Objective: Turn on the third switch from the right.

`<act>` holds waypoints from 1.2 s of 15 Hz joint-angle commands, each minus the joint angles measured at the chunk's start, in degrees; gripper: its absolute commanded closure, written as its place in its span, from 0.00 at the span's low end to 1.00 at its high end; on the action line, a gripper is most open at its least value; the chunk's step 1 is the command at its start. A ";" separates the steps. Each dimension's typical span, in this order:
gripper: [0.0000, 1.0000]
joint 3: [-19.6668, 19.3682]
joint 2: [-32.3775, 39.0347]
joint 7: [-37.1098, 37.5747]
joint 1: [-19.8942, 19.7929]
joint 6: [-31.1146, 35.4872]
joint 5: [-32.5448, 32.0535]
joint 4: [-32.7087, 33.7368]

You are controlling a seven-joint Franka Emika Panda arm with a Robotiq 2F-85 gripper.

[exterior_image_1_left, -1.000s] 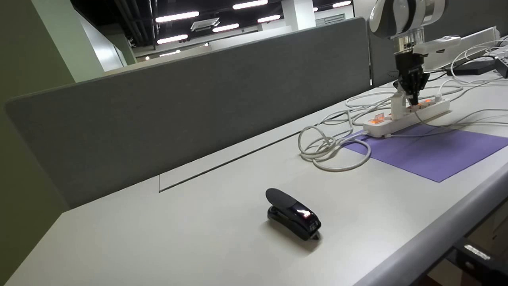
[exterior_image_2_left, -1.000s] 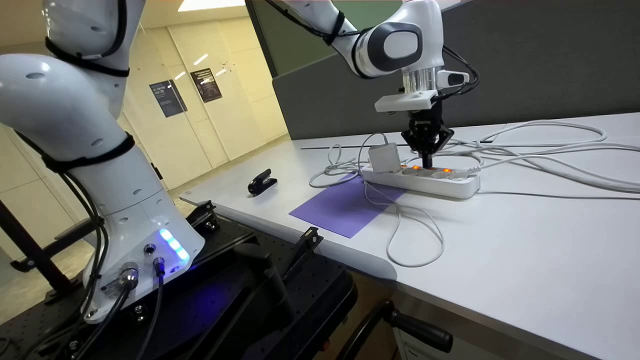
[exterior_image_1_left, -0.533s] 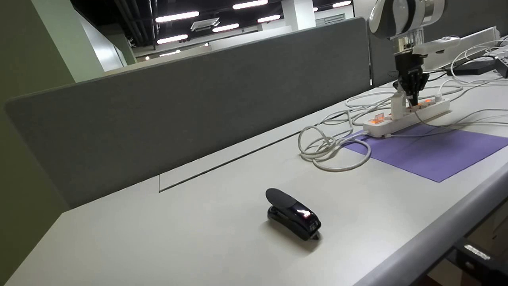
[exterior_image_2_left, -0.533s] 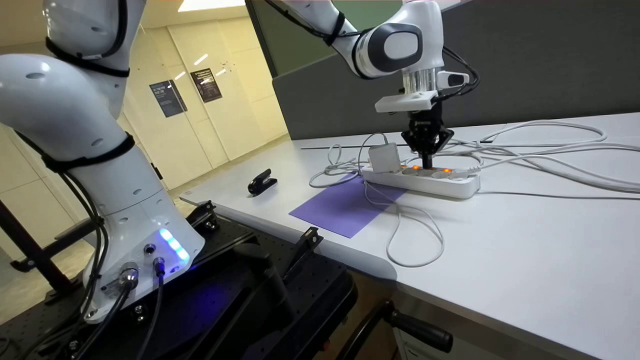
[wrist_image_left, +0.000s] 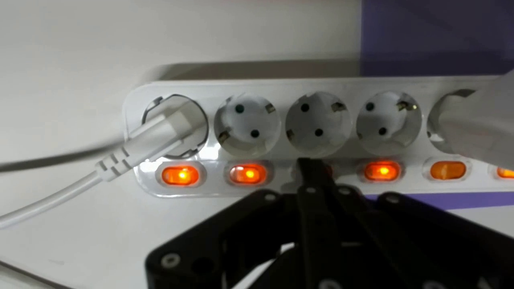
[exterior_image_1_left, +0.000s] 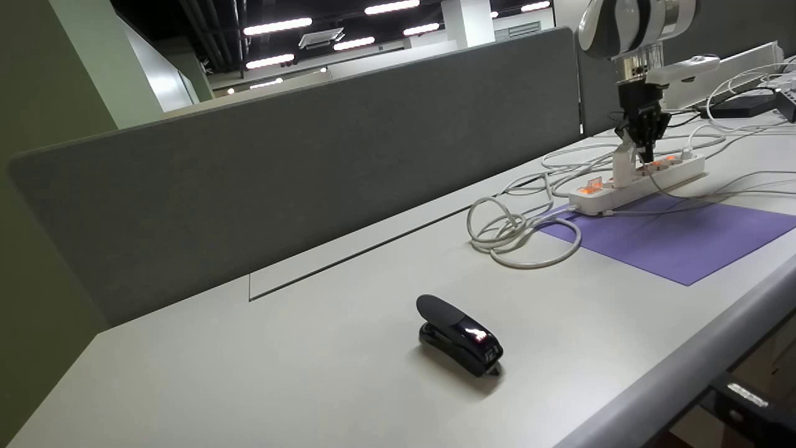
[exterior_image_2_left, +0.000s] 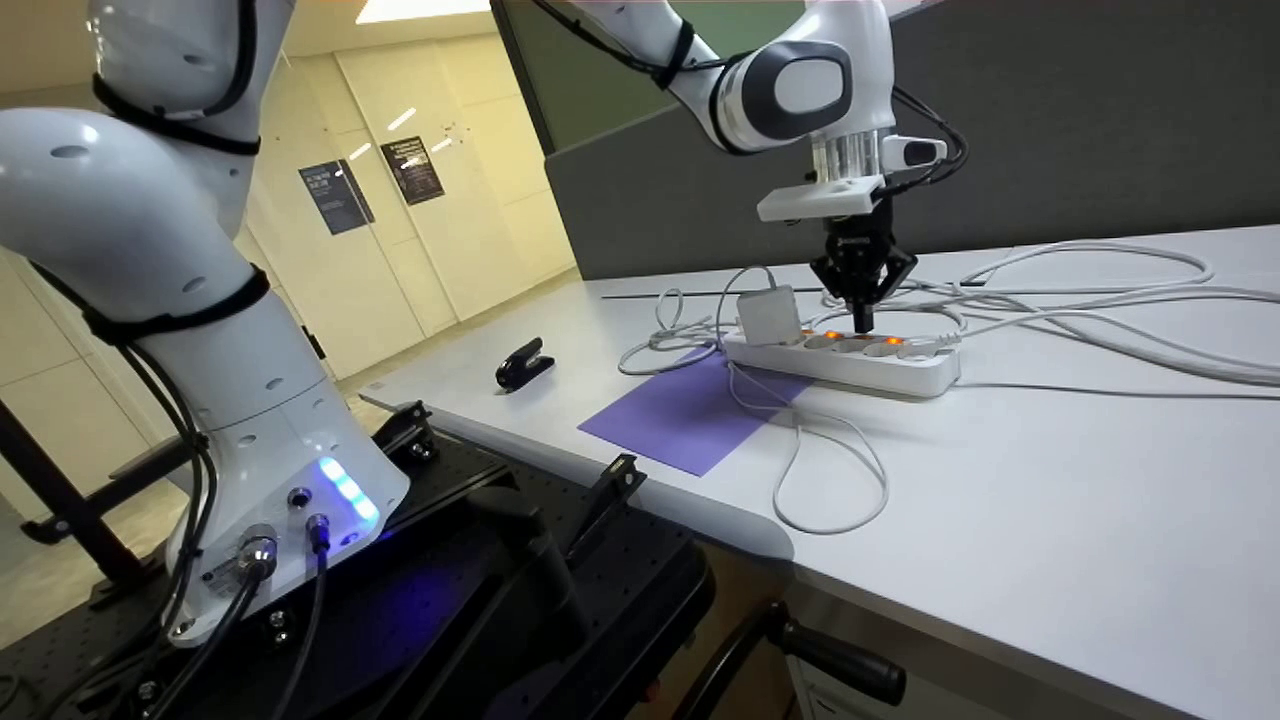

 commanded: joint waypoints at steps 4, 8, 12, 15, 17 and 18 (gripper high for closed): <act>1.00 0.58 0.44 0.40 -0.42 0.04 -0.62 0.16; 1.00 1.21 0.66 0.18 -1.18 -0.21 0.53 0.27; 1.00 1.78 1.69 -0.14 -2.38 -2.04 1.60 1.80; 1.00 2.11 2.53 -0.03 -3.09 -3.70 2.51 3.03; 1.00 2.36 3.07 0.03 -3.60 -5.87 3.20 4.01; 1.00 2.50 3.44 0.03 -3.87 -7.02 3.72 4.67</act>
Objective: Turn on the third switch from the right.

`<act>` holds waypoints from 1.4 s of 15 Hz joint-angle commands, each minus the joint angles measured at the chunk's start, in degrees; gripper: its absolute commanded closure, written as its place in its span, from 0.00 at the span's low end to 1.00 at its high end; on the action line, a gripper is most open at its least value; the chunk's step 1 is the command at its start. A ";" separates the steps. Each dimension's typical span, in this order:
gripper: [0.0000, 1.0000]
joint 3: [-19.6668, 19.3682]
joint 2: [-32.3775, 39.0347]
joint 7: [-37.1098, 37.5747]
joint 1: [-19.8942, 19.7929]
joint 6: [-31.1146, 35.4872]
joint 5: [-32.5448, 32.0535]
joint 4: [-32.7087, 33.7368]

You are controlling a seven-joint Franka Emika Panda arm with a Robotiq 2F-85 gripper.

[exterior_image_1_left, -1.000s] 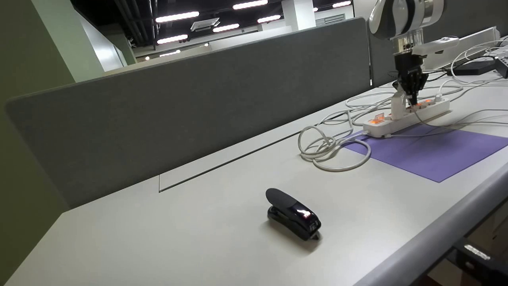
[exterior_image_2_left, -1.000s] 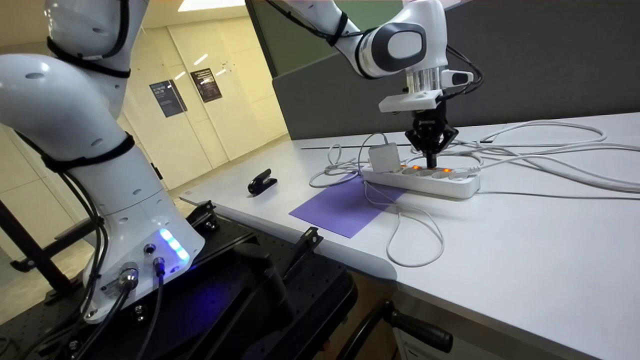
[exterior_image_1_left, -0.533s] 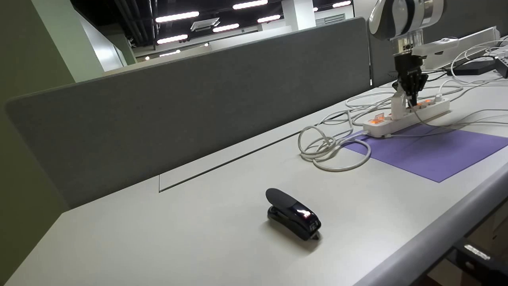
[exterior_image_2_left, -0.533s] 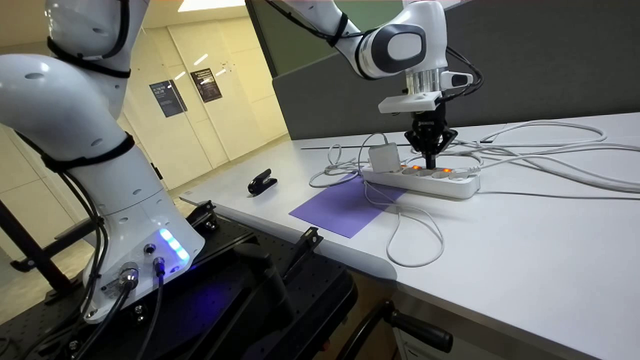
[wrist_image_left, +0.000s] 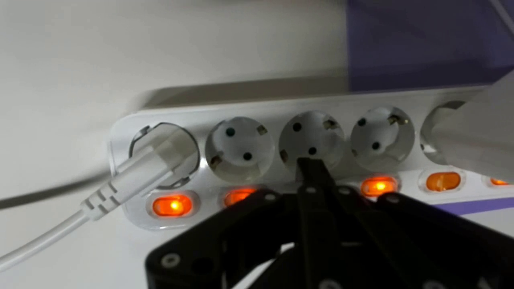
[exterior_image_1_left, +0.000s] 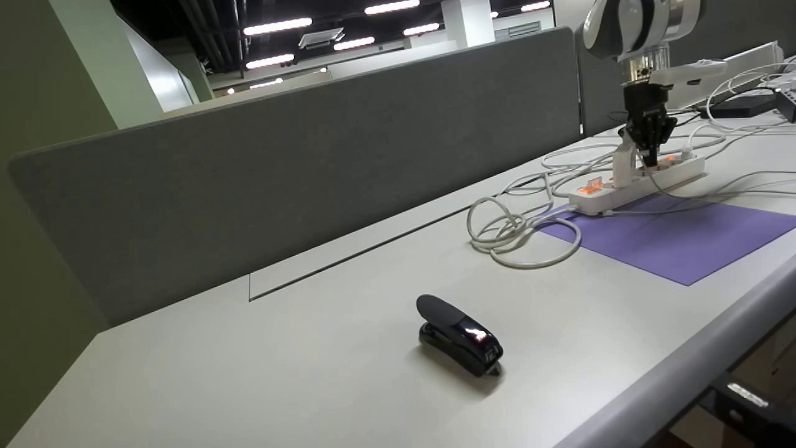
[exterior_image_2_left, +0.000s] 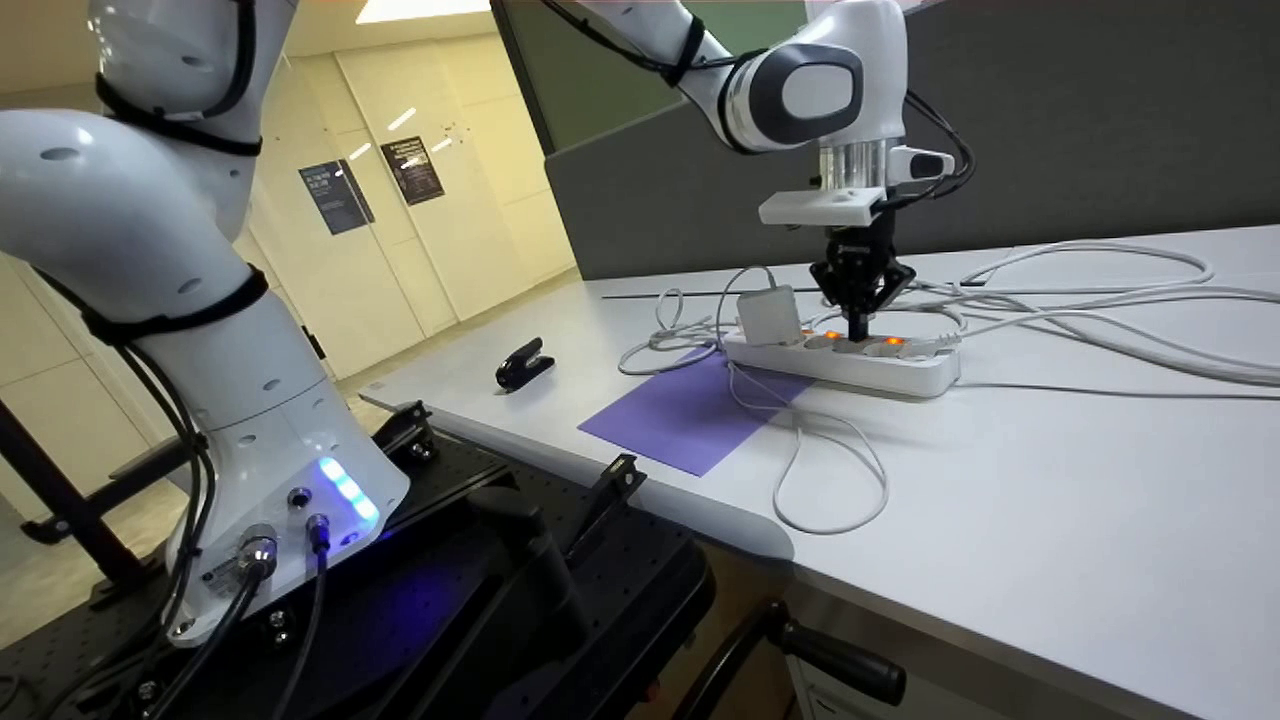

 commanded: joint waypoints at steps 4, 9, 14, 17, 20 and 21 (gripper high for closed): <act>1.00 0.53 3.28 0.34 -1.27 -5.36 1.46 5.82; 1.00 -0.63 1.87 1.05 0.52 -0.81 -0.71 3.21; 1.00 -0.80 1.25 1.11 1.32 5.75 -2.22 1.19; 0.99 0.20 1.85 0.29 0.42 4.97 -1.62 2.08; 0.99 0.17 1.85 0.30 0.44 5.13 -1.67 1.97; 1.00 0.16 1.85 0.30 0.44 5.13 -1.69 1.97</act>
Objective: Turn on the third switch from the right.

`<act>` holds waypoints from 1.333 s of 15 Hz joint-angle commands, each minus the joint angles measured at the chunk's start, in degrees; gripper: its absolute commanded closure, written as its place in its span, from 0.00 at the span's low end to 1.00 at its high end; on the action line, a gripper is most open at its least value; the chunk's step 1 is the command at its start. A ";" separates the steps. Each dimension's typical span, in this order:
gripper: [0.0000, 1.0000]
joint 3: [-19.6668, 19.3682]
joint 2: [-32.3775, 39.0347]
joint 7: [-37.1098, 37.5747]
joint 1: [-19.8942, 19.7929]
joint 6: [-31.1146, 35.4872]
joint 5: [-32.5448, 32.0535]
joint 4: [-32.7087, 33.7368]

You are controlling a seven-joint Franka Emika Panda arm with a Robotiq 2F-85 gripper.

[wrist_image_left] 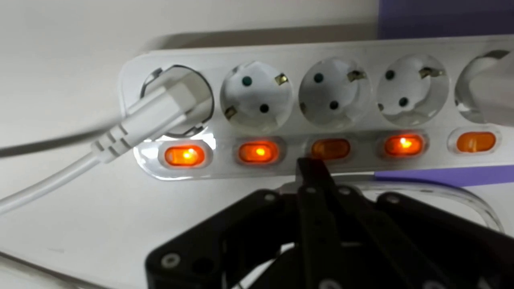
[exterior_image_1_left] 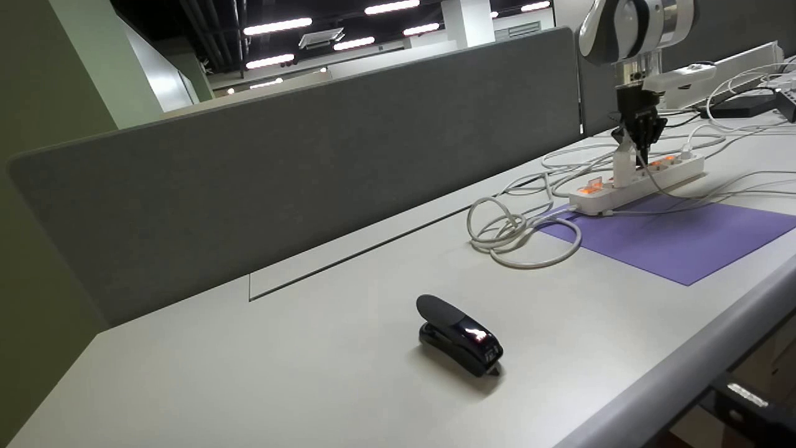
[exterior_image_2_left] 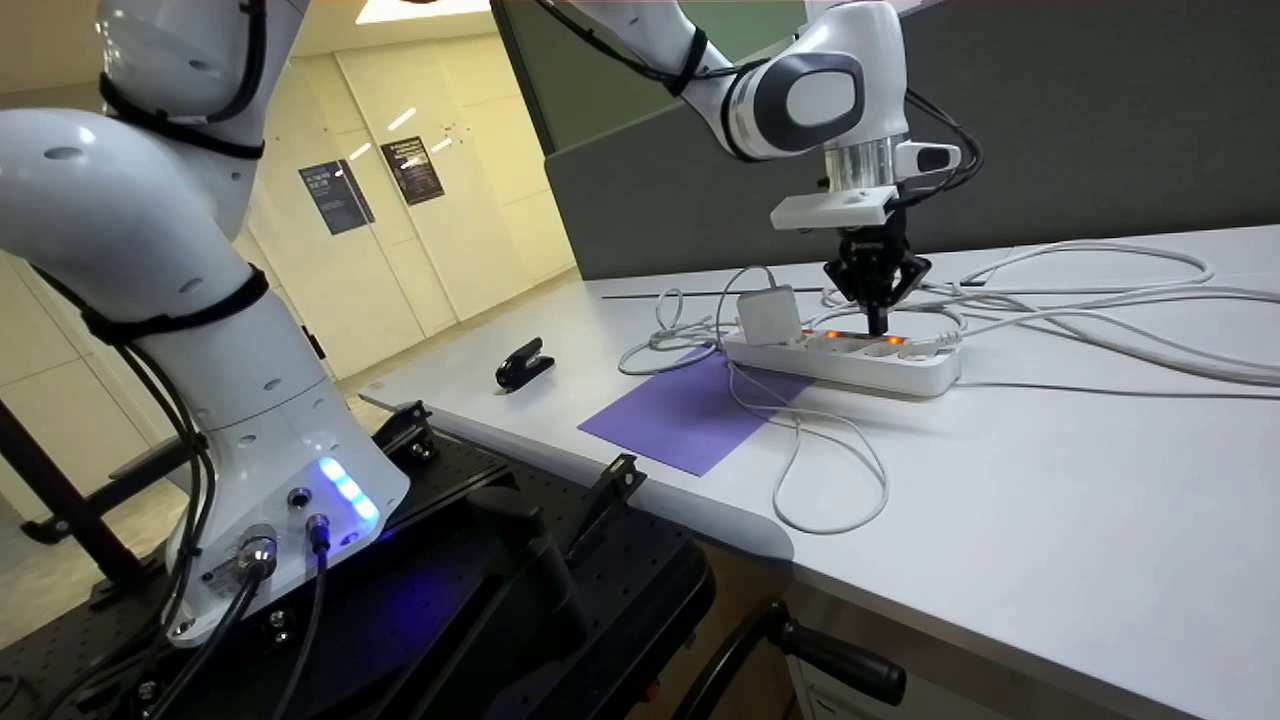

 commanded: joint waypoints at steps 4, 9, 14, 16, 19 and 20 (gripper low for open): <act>1.00 0.46 -2.59 0.51 -0.44 1.56 -0.07 -2.86; 1.00 0.40 -5.91 0.95 -0.52 5.83 0.37 -7.89; 1.00 0.84 -6.10 0.71 -1.00 6.28 0.77 -8.94; 1.00 1.07 -5.80 0.46 -1.06 6.86 0.76 -8.91; 1.00 1.40 -5.37 0.22 -0.99 7.62 0.53 -8.75; 1.00 1.53 -5.11 0.18 -0.95 7.64 0.46 -8.54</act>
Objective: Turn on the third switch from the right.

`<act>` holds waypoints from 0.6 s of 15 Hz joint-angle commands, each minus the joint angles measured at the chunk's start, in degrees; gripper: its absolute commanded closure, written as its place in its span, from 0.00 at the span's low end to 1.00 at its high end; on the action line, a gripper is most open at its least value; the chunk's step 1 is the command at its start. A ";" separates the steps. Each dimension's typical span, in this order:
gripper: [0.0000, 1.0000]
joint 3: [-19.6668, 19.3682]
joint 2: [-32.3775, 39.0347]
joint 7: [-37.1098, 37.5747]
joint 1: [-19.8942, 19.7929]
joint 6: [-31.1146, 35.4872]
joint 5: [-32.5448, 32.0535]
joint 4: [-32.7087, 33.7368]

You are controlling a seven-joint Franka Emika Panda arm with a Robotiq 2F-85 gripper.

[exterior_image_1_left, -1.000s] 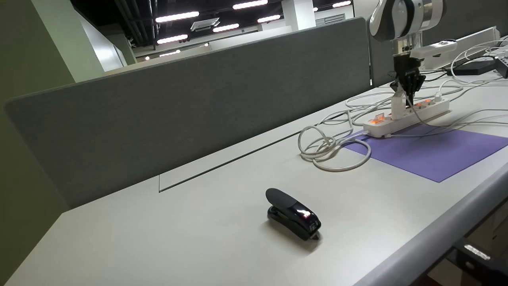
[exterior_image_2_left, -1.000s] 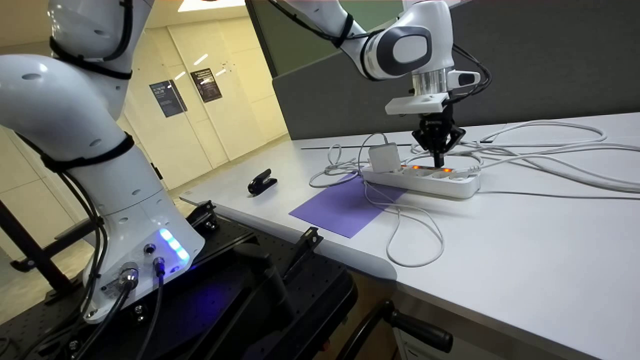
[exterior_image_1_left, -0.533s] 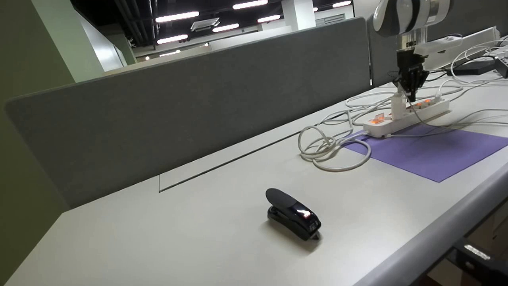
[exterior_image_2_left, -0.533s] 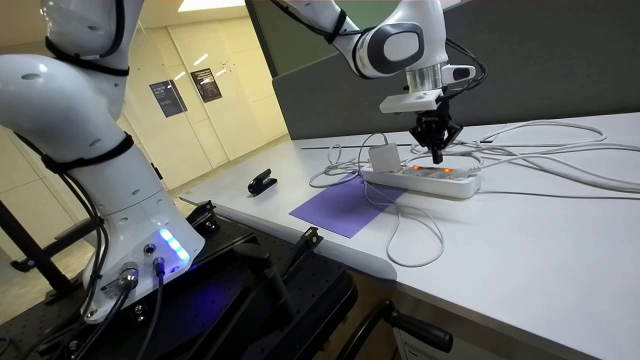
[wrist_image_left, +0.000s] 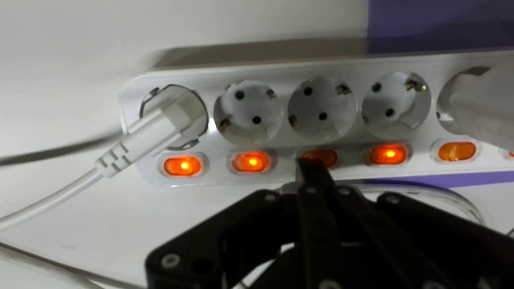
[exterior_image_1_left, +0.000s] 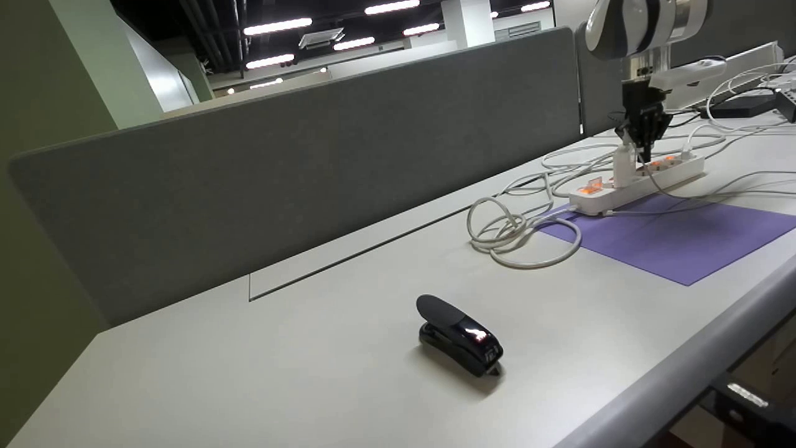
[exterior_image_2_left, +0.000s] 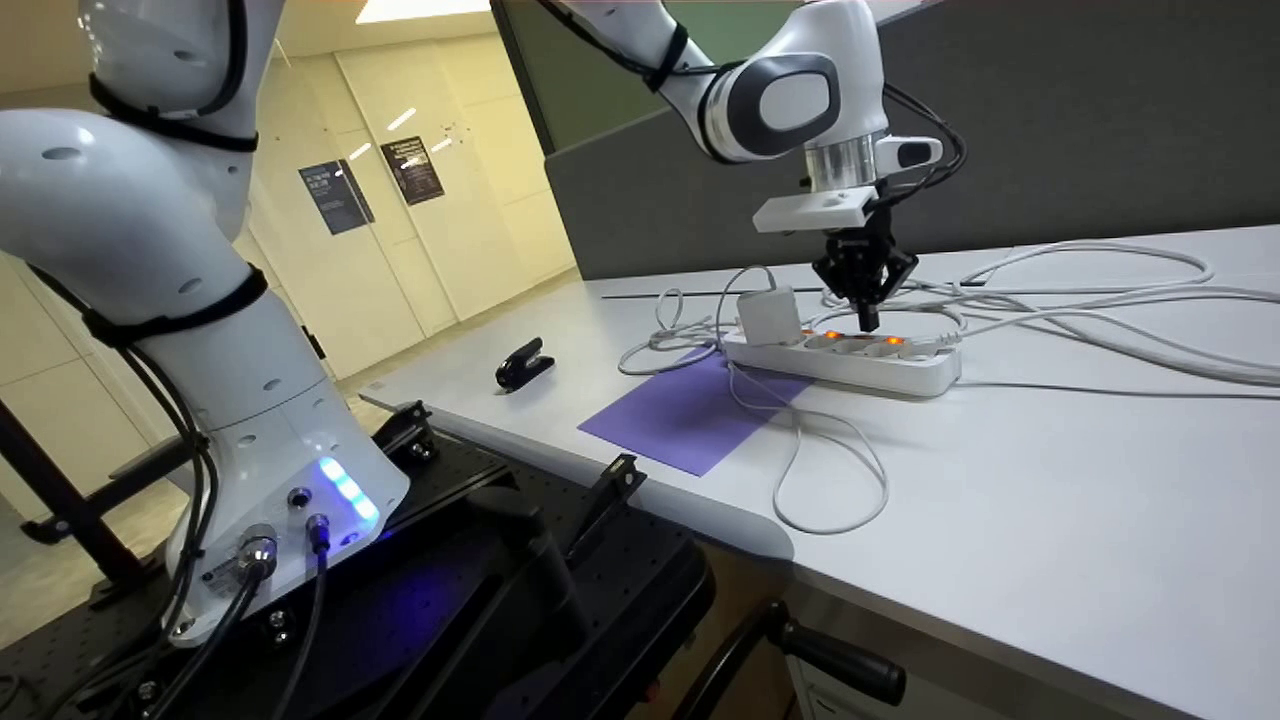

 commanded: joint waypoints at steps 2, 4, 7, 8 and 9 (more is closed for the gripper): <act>1.00 0.99 -0.31 0.26 -0.49 0.45 0.17 -0.48; 1.00 1.07 -0.01 0.38 -0.45 0.25 0.15 -0.23; 1.00 1.10 0.53 0.57 -0.61 -0.05 0.27 0.14; 1.00 1.08 0.71 0.63 -0.68 -0.17 0.30 0.24; 1.00 1.06 0.72 0.62 -0.70 -0.22 0.31 0.30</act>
